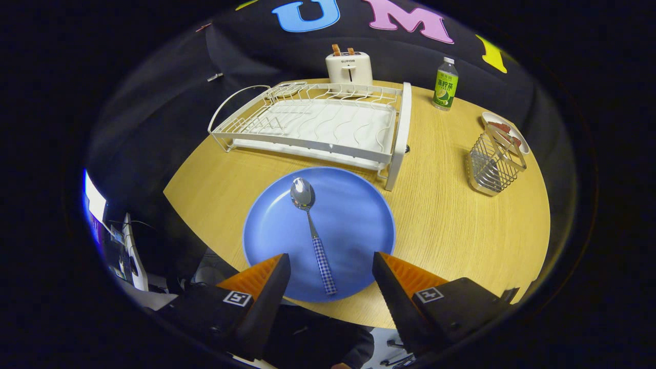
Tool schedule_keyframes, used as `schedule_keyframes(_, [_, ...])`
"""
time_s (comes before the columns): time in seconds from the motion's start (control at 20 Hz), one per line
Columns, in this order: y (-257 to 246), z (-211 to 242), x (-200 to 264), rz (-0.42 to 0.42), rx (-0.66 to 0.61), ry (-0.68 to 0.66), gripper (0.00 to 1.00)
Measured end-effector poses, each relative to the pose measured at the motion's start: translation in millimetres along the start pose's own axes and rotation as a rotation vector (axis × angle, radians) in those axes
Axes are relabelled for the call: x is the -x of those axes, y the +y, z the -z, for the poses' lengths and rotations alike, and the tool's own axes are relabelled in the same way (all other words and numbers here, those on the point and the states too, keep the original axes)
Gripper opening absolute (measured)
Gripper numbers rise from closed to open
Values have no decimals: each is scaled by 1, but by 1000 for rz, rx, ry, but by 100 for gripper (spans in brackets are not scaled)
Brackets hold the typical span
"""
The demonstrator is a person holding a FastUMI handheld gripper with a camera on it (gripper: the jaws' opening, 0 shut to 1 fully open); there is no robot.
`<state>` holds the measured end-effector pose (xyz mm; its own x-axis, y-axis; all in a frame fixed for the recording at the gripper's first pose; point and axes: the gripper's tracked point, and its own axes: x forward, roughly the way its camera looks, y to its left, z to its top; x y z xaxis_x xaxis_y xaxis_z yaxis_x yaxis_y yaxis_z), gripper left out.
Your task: Take the plate from the dish rack, then take the spoon from the basket and place it into the plate.
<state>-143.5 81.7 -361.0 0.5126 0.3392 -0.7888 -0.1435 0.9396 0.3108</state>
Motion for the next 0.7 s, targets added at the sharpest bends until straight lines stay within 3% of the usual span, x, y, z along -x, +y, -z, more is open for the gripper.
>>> schedule_keyframes(0.3, [-1,-23,17,19,4,-58,99])
schedule_keyframes(0.7, [-25,-135,85,79,17,-314,99])
